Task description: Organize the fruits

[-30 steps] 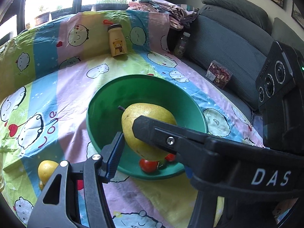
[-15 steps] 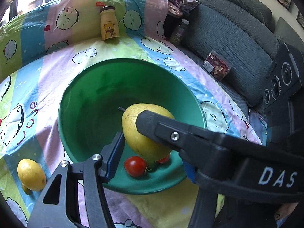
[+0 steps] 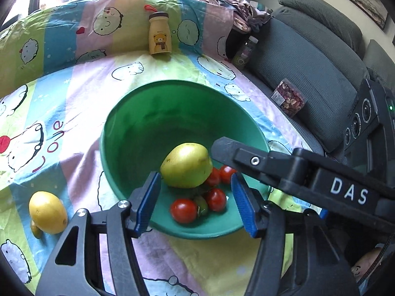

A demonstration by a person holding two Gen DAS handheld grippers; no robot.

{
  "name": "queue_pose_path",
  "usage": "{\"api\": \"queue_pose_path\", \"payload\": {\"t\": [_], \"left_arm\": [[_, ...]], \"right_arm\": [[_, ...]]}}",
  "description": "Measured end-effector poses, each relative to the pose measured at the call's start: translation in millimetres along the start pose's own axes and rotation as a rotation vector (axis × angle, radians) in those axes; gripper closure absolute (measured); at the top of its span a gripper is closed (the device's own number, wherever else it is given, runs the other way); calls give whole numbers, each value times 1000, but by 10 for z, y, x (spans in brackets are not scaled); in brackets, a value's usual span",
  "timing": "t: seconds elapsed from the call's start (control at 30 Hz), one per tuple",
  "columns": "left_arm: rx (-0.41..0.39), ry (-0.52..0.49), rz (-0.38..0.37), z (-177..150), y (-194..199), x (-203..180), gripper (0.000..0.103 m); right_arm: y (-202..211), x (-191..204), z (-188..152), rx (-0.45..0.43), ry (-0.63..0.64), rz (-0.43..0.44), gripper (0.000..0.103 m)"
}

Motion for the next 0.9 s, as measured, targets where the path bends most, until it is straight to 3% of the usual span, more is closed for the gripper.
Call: {"api": "queue_pose_path", "payload": {"t": [0.17,0.47,0.6,0.73,0.9], "left_arm": [[-85,86,11,-106,335,224,28],[-176,234,140,-489,974,816,18],[-195,281,236,-637,1180,1071,17],[-214,317,286,-824,1294,1326,14],[-198,387,353,-994,1283,1708,12]], "right_arm": [[109,114,-25,-62,38,42,44],[277,506,-159,-164,157,196,40],[202,652,-242,-151,192,189,36],[107,802,-330,-139,229,169,35],[54,996,-501,-193,291,117,32]]}}
Point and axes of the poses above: each gripper's, at about its wrist camera, not at the fingertips, and y roughly against the way its jaws point, x to its left, z to its top, the point moved 1 cm from there along -y, roughly the way its jaws point, and after that the axes turned 3 degrees about x, right-handed, at the moved point
